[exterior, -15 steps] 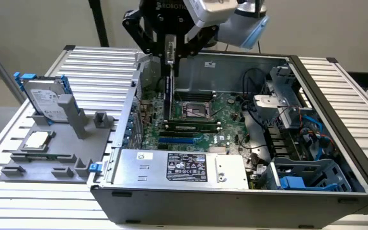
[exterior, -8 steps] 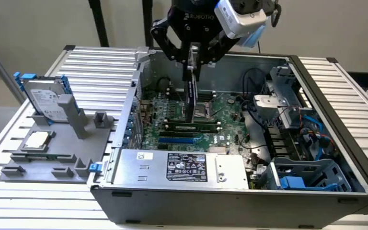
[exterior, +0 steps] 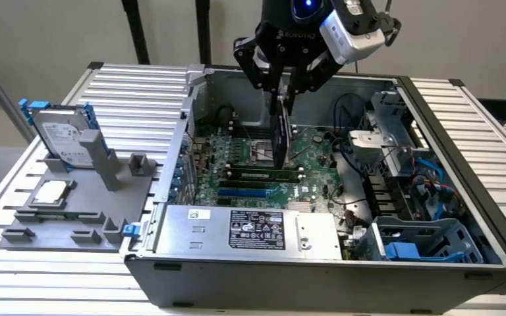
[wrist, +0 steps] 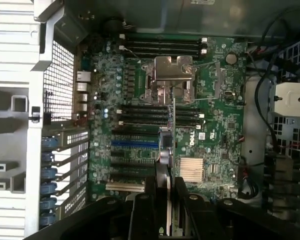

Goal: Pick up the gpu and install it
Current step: 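Pick up the gpu and move the gpu toward the slot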

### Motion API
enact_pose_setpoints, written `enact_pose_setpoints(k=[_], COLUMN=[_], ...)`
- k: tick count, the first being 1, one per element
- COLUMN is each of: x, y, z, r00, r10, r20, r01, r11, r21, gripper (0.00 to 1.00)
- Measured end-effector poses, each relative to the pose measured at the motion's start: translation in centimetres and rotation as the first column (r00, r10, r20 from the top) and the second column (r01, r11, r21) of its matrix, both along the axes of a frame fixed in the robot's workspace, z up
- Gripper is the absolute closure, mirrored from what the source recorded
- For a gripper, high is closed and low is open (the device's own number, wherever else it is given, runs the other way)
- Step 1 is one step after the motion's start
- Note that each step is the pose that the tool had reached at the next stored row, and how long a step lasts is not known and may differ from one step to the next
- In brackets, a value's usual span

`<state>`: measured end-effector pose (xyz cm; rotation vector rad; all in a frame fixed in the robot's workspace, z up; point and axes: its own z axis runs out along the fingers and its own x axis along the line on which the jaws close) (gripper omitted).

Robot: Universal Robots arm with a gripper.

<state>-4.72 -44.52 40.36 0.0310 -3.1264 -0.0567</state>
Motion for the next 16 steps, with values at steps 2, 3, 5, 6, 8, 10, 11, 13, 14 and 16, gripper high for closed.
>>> enact_pose_setpoints(k=[2, 3, 5, 6, 8, 10, 11, 13, 14, 16], x=[0.01, 0.01, 0.01, 0.01, 0.01, 0.01, 0.01, 0.01, 0.01, 0.01], y=[0.00, 0.00, 0.00, 0.00, 0.00, 0.00, 0.00, 0.00, 0.00, 0.00], z=[0.01, 0.01, 0.01, 0.01, 0.01, 0.01, 0.01, 0.01, 0.01, 0.01], r00=[1.0000, 1.0000, 1.0000, 1.0000, 1.0000, 1.0000, 1.0000, 1.0000, 1.0000, 1.0000], r10=[0.000, 0.000, 0.000, 0.000, 0.000, 0.000, 0.000, 0.000, 0.000, 0.000], r20=[-0.0010, -0.0010, -0.0010, -0.0010, -0.0010, -0.0010, -0.0010, -0.0010, -0.0010, -0.0010], r01=[0.000, 0.000, 0.000, 0.000, 0.000, 0.000, 0.000, 0.000, 0.000, 0.000], r11=[1.0000, 1.0000, 1.0000, 1.0000, 1.0000, 1.0000, 1.0000, 1.0000, 1.0000, 1.0000], r21=[-0.0003, -0.0004, -0.0003, -0.0003, -0.0003, -0.0003, -0.0003, -0.0003, -0.0003, -0.0003], gripper=[1.00, 1.00, 1.00, 1.00, 1.00, 1.00, 1.00, 1.00, 1.00, 1.00])
